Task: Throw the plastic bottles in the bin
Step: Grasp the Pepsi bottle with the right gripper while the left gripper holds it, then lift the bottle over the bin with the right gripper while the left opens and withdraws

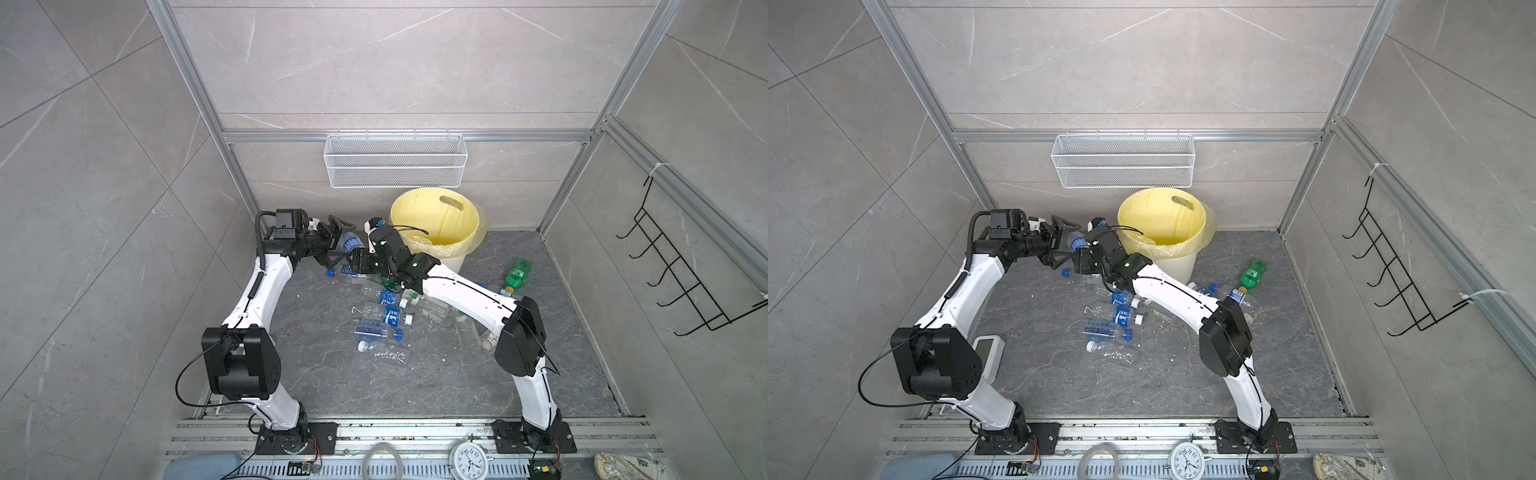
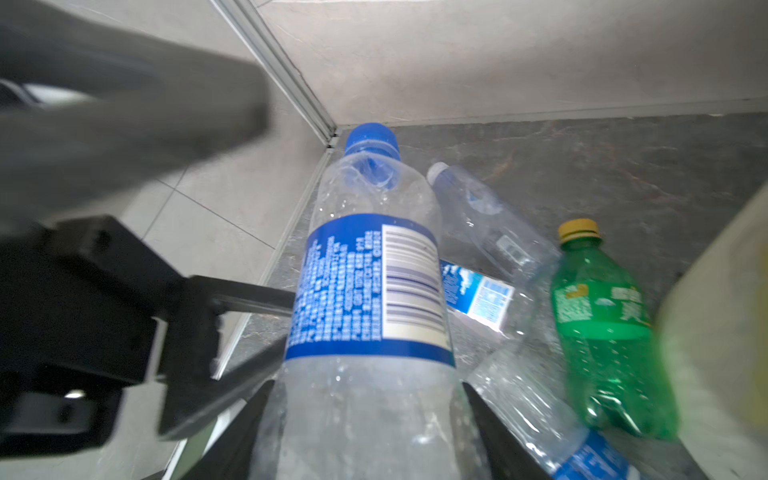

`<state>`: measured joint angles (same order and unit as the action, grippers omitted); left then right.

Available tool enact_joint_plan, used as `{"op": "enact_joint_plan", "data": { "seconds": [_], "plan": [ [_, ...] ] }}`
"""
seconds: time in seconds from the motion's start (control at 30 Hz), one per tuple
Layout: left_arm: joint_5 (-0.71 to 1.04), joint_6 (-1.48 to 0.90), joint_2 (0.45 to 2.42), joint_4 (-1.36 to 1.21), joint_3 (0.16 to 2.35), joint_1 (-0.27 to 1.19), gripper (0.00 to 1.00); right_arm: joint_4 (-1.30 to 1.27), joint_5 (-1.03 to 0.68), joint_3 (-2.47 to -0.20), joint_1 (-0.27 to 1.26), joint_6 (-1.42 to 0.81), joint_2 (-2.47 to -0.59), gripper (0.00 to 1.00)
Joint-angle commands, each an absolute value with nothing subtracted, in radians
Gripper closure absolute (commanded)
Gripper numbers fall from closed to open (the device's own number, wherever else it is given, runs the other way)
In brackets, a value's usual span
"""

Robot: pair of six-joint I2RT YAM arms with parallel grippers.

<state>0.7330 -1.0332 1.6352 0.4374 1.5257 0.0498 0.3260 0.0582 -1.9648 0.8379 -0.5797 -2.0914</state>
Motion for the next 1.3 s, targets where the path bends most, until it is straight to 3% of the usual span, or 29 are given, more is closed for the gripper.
{"op": "enact_joint_plan", "data": {
  "seconds": [0.0, 0.57, 0.73, 1.1, 1.27],
  "plan": [
    [0.739, -1.009, 1.567, 0.434, 1.596, 0.048, 0.0, 0.366, 0.083, -1.944, 0.825, -0.557, -2.017, 0.62],
    [0.696, -0.86, 1.497, 0.558, 1.788, 0.063, 0.0, 0.48, 0.088, -2.007, 0.802, -0.496, -1.909, 0.63],
    [0.653, -0.78, 1.544, 0.598, 1.906, 0.162, 0.0, 0.536, 0.127, -2.066, 0.795, -0.422, -1.834, 0.63],
    [0.521, -0.65, 1.633, 0.627, 2.074, 0.388, 0.0, 0.841, 0.422, -2.385, 0.676, -0.234, -1.725, 0.63],
    [0.475, -0.572, 1.649, 0.635, 2.112, 0.458, 0.0, 0.812, 0.5, -2.374, 0.63, -0.18, -1.629, 0.62]
  ]
}}
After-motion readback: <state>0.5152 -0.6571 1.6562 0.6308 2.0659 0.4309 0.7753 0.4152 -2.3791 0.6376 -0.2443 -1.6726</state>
